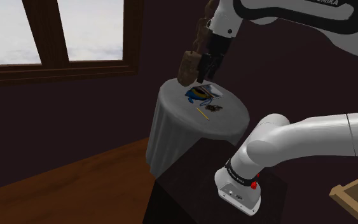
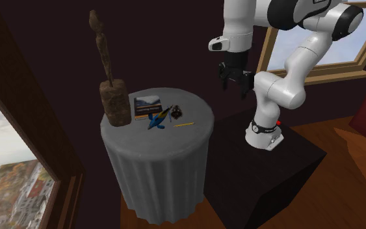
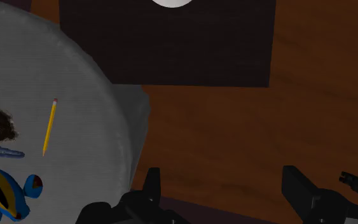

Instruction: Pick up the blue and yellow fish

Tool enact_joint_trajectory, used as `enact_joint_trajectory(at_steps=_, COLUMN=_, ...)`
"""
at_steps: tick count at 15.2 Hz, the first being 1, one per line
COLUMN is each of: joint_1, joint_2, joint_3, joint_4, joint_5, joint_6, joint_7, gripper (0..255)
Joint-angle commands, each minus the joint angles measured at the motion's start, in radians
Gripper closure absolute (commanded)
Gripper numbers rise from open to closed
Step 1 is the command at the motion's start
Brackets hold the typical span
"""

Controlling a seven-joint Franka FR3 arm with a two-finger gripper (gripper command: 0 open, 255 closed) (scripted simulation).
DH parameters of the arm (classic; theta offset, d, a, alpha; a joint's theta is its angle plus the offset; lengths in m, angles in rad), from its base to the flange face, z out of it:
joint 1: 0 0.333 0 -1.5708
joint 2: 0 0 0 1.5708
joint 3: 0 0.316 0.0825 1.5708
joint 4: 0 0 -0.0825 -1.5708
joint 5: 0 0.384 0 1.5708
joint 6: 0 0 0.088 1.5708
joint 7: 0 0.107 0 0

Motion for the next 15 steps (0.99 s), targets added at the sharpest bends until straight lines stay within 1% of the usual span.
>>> enact_joint_trajectory(at_steps=1, joint_1=0.0, joint_2=0.0, joint_3=0.0, joint_4=0.0, joint_5=0.0, joint_6=0.0, joint_7=0.0, gripper=0)
enact_joint_trajectory(at_steps=8, joint_1=-0.041, joint_2=0.201, joint_3=-0.04, joint_4=0.008, joint_5=-0.143, joint_6=0.109, joint_7=-0.105, gripper=0)
enact_joint_trajectory(at_steps=15, joint_1=-0.087, joint_2=0.43, joint_3=-0.074, joint_4=0.064, joint_5=-0.286, joint_6=0.215, joint_7=-0.177, gripper=0)
